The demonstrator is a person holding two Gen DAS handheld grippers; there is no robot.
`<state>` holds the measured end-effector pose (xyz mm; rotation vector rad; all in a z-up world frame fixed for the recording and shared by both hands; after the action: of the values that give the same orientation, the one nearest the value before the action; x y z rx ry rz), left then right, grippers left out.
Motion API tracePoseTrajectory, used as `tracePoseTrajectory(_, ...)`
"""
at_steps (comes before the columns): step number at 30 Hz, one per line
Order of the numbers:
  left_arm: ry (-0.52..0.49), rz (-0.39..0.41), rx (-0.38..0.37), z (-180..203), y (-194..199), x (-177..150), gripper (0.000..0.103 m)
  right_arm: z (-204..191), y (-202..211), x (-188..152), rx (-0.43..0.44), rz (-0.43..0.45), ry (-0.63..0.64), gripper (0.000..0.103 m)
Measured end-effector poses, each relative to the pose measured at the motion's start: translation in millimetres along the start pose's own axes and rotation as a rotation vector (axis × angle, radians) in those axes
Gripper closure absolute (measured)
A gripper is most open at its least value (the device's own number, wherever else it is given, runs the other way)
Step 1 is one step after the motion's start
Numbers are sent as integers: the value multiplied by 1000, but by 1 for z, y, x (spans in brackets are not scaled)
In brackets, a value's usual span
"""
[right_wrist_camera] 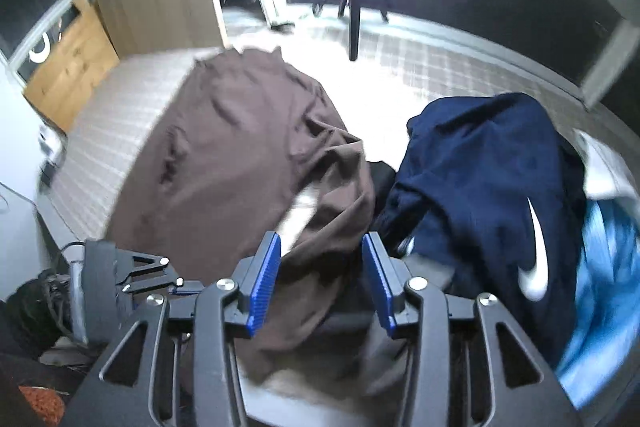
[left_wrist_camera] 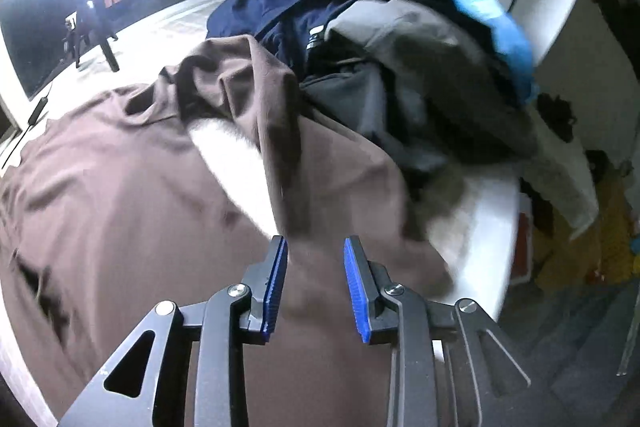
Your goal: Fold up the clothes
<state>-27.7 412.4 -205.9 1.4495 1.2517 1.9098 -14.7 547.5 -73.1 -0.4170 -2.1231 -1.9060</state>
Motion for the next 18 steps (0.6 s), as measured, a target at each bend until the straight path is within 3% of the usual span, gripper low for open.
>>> tracePoseTrajectory(5,29,-54,17,-9,-34,11,75,31,-68,38,23,-100,27,61)
tracePoseTrajectory(6,39,-60,9,-10,-39,13,81,34,-79,44,38,-109,26,61)
tracePoseTrajectory(7,43,-65,-4,-9,-41,14,100,38,-88,49,48,-117,21,61)
tracePoseTrajectory(10,96,-18,-111,4,-28,26,101,46,-109,61,72,-142,16,61)
tracePoseTrajectory(13,99,97,-224,32,6,53,101,50,-123,73,109,-154,8,61)
tracePoseTrajectory(18,58,164,-269,57,28,88,101,48,-151,98,148,-162,2,61)
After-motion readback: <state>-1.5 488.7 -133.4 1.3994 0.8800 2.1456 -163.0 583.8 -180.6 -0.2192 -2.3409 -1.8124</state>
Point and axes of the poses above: each gripper's, at about its wrist camera, not at the fingertips, and y roughly against the way its jaws point, z to its right, x to its top, the point moved 6 cm from there along -y, roughly the way its jaws point, and after that the axes turned 5 degrees about -y, right-handed, at the moved point
